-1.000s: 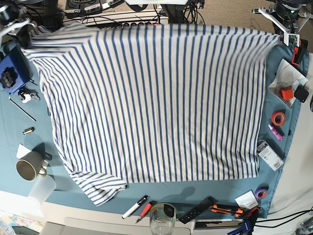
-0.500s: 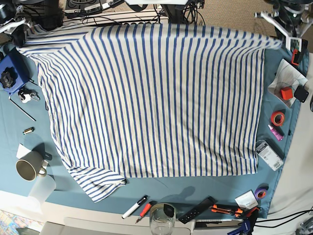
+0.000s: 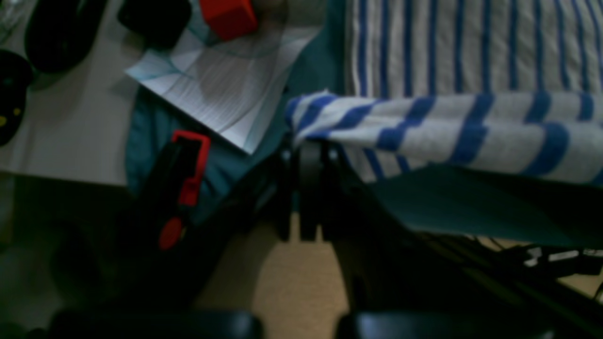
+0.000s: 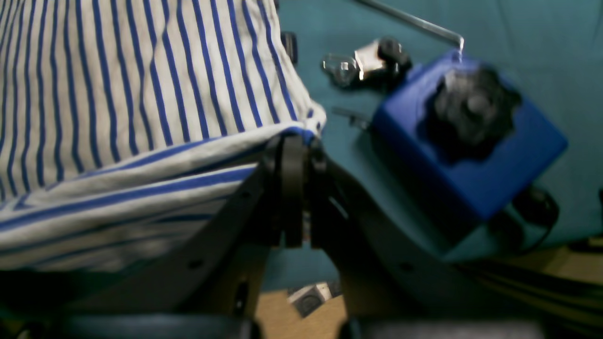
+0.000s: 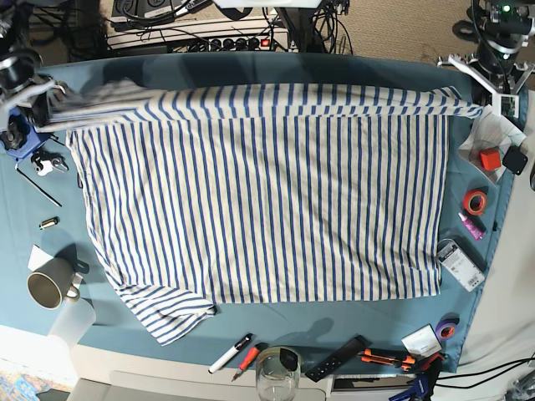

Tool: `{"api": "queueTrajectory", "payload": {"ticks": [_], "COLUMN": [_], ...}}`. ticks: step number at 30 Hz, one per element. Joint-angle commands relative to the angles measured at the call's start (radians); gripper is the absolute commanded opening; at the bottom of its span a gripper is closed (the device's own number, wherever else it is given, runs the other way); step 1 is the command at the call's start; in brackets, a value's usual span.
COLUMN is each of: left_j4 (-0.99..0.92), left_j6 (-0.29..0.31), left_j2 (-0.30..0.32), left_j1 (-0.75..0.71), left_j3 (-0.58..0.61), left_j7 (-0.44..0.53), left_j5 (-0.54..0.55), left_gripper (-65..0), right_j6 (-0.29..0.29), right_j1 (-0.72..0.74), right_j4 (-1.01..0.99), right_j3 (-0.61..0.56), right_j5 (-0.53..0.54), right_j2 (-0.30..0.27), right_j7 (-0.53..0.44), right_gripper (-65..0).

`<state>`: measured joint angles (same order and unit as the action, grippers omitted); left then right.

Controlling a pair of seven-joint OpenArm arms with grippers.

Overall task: Fold the T-shirt properly
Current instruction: 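Lift both shoulder corners and pull them across toward the hem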

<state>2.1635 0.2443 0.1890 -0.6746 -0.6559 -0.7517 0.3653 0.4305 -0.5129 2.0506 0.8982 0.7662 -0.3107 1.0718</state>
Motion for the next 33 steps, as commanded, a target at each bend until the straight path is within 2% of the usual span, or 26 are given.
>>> {"api": "queueTrajectory", "payload": {"ticks": [1, 3, 6, 13, 21, 25, 27, 33], "left_j4": [0.002, -0.018, -0.044, -0.121, -0.201, -0.201, -0.202, -0.203], "left_j6": [-0.014, -0.005, 0.04, 0.042, 0.046, 0.096, 0.097, 0.15], "left_j2": [0.011, 0.011, 0.016, 0.057, 0.063, 0.063, 0.063, 0.063], "left_j1": [0.011, 0.045, 0.089, 0.179, 0.283, 0.335, 0.359, 0.383], "left_j3": [-0.009, -0.009, -0.008, -0.008, -0.008, -0.007, -0.007, -0.007], "left_j7": [0.02, 0.025, 0.059, 0.066, 0.066, 0.066, 0.066, 0.169], "left_j5": [-0.012, -0.012, -0.013, -0.008, 0.071, 0.071, 0.07, 0.069], "left_gripper": [-65.0, -65.0, -65.0, -65.0, -65.0, -65.0, -65.0, -65.0], "right_j6": [-0.025, -0.037, -0.039, -0.062, -0.061, -0.061, -0.053, -0.049], "right_j1": [0.021, 0.058, 0.101, 0.205, 0.351, 0.411, 0.443, 0.51], "right_j4": [0.014, 0.014, 0.014, -0.023, -0.151, -0.245, -0.293, -0.371], "right_j3": [-0.006, -0.042, -0.101, -0.237, -0.264, -0.264, -0.265, -0.265], "right_j5": [-0.037, -0.09, -0.138, -0.266, -0.303, -0.295, -0.288, -0.288], "right_j2": [-0.022, -0.022, -0.022, -0.022, -0.022, -0.022, -0.022, -0.022], "right_j7": [-0.048, -0.053, -0.076, -0.117, -0.137, -0.137, -0.134, -0.131], "right_gripper": [-65.0, -65.0, -65.0, -65.0, -65.0, -65.0, -65.0, -65.0]}}
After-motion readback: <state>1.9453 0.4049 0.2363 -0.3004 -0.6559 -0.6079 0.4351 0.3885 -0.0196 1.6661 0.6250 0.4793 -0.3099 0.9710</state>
